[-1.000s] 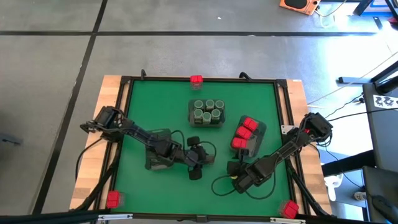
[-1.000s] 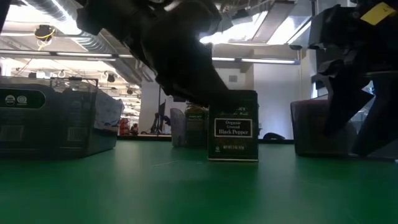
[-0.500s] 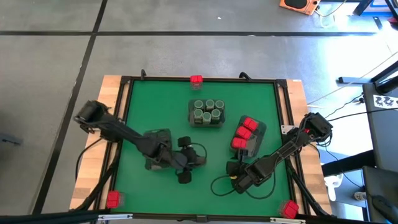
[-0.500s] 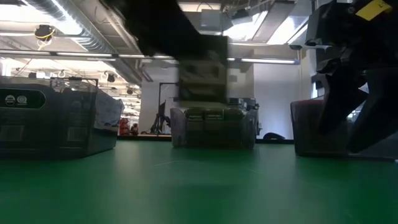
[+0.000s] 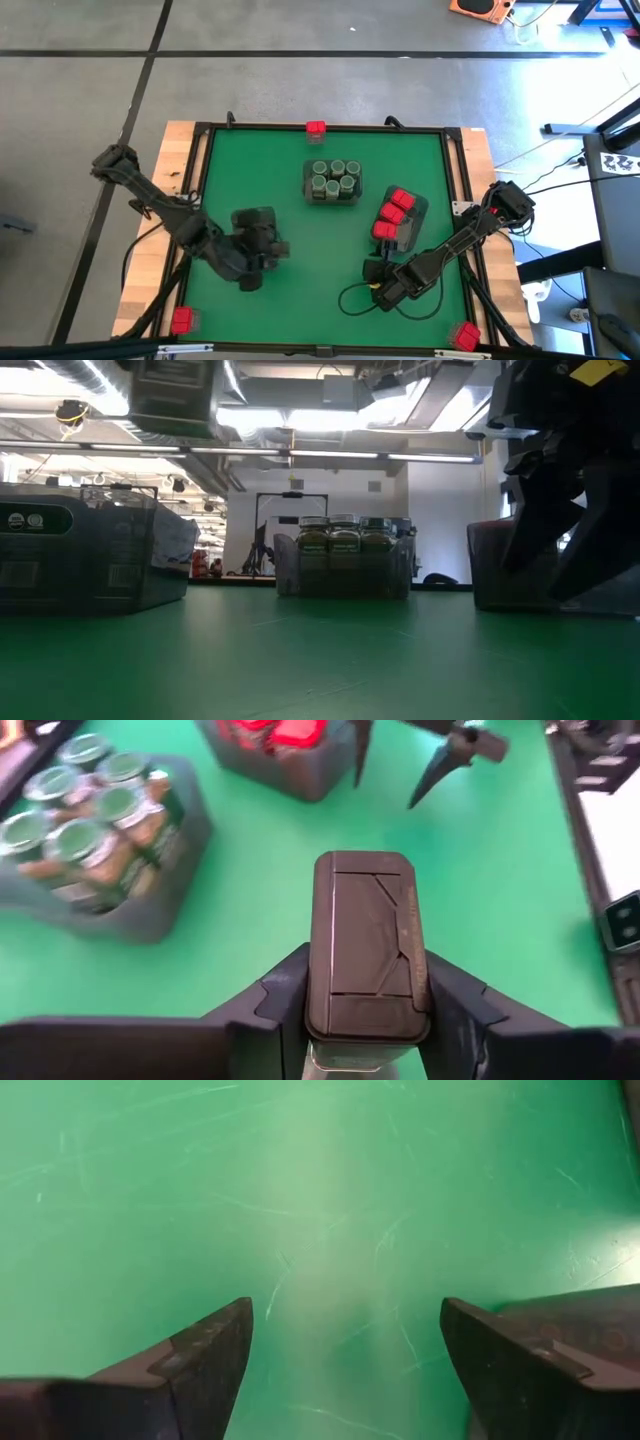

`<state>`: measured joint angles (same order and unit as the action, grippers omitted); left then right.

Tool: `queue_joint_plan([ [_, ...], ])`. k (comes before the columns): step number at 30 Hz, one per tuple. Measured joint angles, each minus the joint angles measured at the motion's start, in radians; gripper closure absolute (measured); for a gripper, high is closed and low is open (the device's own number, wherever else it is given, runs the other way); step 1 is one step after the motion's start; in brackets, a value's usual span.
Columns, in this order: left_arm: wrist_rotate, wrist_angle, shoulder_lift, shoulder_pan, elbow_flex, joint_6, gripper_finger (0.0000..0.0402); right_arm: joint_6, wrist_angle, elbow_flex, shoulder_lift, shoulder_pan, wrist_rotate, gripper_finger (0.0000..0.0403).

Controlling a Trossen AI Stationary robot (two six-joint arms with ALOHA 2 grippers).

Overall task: Sort spices by type
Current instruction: Put the black seasoning can into the left black bin

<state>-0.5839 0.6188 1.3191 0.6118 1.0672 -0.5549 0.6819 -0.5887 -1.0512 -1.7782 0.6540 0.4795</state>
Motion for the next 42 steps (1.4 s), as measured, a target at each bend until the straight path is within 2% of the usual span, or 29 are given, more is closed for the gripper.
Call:
queue_joint_plan([
  [5, -0.032, 0.089, -0.011, 0.063, -0.004, -0.053, 0.0264, -0.004, 0.007, 0.0, 0.0, -0.002, 0.0, 0.0081],
  [15, -0.082, 0.095, -0.01, 0.117, -0.14, -0.203, 0.0263, -0.008, 0.012, 0.0, 0.0, -0.007, 0.0, 0.0081],
  [36, -0.092, -0.187, -0.009, 0.06, -0.419, -0.228, 0.0263, -0.014, 0.017, 0.0, 0.0, -0.022, -0.008, 0.0081],
  [42, -0.085, -0.205, -0.009, 0.057, -0.441, -0.246, 0.0262, -0.017, 0.019, 0.0, 0.0, -0.022, -0.008, 0.0081],
])
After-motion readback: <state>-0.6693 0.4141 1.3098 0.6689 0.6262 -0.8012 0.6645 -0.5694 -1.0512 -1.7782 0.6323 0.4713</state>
